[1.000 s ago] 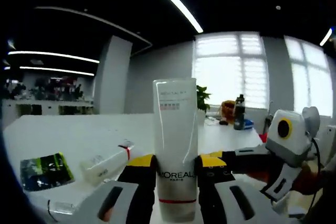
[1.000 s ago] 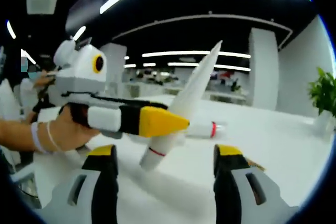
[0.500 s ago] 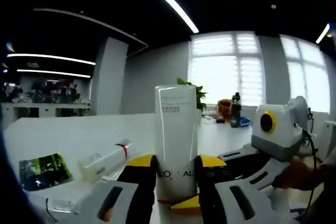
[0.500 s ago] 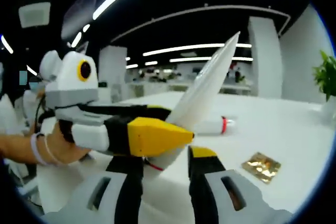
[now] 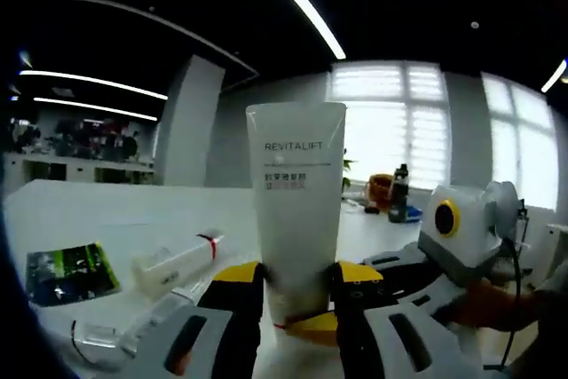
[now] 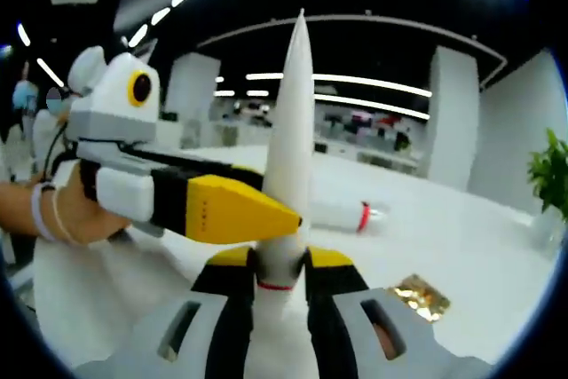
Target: Arrange the skincare products in the storage area until every visible bottle or jar stands upright without overlapping.
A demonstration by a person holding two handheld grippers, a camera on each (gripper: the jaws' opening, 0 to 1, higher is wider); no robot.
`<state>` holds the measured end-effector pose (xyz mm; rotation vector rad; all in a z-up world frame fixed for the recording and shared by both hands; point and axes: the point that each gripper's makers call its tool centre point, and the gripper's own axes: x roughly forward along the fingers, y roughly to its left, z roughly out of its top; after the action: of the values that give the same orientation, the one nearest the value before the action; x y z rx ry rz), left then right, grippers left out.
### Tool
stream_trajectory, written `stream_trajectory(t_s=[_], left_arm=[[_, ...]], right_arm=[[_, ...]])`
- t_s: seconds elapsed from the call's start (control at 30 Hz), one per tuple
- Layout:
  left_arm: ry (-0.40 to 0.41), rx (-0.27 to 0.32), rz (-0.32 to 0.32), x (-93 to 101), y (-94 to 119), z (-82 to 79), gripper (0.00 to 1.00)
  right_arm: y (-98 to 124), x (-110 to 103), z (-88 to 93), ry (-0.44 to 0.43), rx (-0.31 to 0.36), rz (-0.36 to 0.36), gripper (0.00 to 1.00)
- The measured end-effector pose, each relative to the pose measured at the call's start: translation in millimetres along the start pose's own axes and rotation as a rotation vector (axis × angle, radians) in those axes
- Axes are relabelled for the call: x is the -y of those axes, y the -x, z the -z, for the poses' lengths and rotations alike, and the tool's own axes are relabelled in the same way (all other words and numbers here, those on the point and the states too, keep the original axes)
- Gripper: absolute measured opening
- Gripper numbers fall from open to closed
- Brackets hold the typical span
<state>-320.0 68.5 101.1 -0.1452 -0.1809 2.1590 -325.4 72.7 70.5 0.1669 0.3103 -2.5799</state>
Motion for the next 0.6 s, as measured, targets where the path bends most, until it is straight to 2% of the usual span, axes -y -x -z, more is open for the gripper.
stream_trajectory(t_s=[0.2,0.4,0.5,0.6], left_arm=[[-0.097,0.021,0.007,9.4,-3,2.2,0.31],[-0.102,0.038,0.006,7.7,1,0.4,0.31],[-0.085,0.127,0.009,7.5,8,-15.2,0.32],[-0.070,0.192,-0.047,-3.8,17,-28.0,0.29]], right_arm=[[2,4,5.3,-0.078,-0.006,-0.046,0.20],[1,4,5.3,-0.076,-0.008,-0.065,0.20],[-1,6,5.2,-0.066,-0.018,-0.069,0.20],[-3,10,9.0,-0.085,-0.049,-0.071,0.20]])
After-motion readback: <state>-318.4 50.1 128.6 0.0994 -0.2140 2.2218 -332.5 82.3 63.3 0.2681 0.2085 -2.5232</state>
